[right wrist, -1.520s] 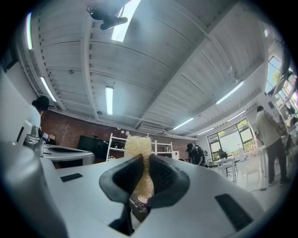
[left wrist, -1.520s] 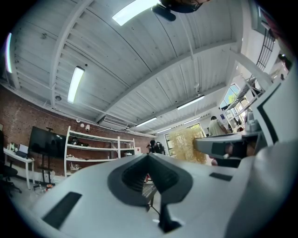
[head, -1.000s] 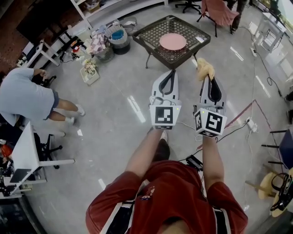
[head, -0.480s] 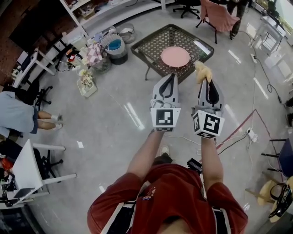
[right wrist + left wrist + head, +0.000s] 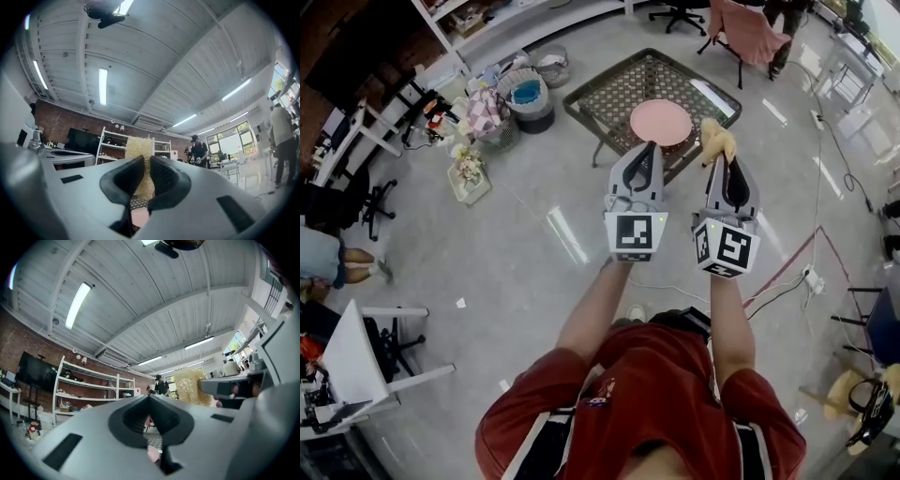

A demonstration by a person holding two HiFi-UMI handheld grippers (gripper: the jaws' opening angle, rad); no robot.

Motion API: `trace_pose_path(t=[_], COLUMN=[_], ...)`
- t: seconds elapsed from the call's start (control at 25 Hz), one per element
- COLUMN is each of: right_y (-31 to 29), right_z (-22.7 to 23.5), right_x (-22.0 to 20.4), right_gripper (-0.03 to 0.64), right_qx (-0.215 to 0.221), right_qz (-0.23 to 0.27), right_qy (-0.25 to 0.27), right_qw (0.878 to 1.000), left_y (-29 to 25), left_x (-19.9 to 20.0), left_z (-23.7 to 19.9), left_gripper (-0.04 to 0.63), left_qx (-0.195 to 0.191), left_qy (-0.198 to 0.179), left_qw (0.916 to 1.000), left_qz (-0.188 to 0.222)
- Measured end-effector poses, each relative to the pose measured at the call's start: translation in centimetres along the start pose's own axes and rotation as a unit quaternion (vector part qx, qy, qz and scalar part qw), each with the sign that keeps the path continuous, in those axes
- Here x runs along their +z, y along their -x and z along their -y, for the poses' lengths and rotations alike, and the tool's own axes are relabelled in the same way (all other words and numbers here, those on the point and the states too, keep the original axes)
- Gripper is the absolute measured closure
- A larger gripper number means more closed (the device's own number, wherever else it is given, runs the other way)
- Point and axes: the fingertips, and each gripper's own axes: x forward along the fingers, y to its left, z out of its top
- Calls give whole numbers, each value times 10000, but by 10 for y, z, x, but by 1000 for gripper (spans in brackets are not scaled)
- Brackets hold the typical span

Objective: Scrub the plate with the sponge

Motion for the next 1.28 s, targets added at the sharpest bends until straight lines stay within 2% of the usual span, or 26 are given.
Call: trace_pose_path(t=[0.4,0.72,0.92,1.08,1.28], right_y=[-60,-147,-207,-251,-285], right_z=[12,62,84,99,119], right_x=[-28,-53,-71,-82,-95], right_gripper=[571,572,572,571,572], right_qx=[56,73,202,322,414], right_qz=[22,31,-46,-73,-81], right_qy=[-15,-122,-235,-288,-330], right_qw=[10000,9999,9995,9990,9986], left_y=[-56,-153,-211,-257,-297], left_x=[-18,-37,-47,-56,-66], left_z=[-11,-11,-16,-24,-25], left_gripper=[583,583,583,583,583], left_qx=[-48,-14,164,214,306], left_qy=[-161,-404,-280,-516,-572], left_qw=[9999,9992,9994,9984,9979], left_qz=[33,18,-67,-74,-80])
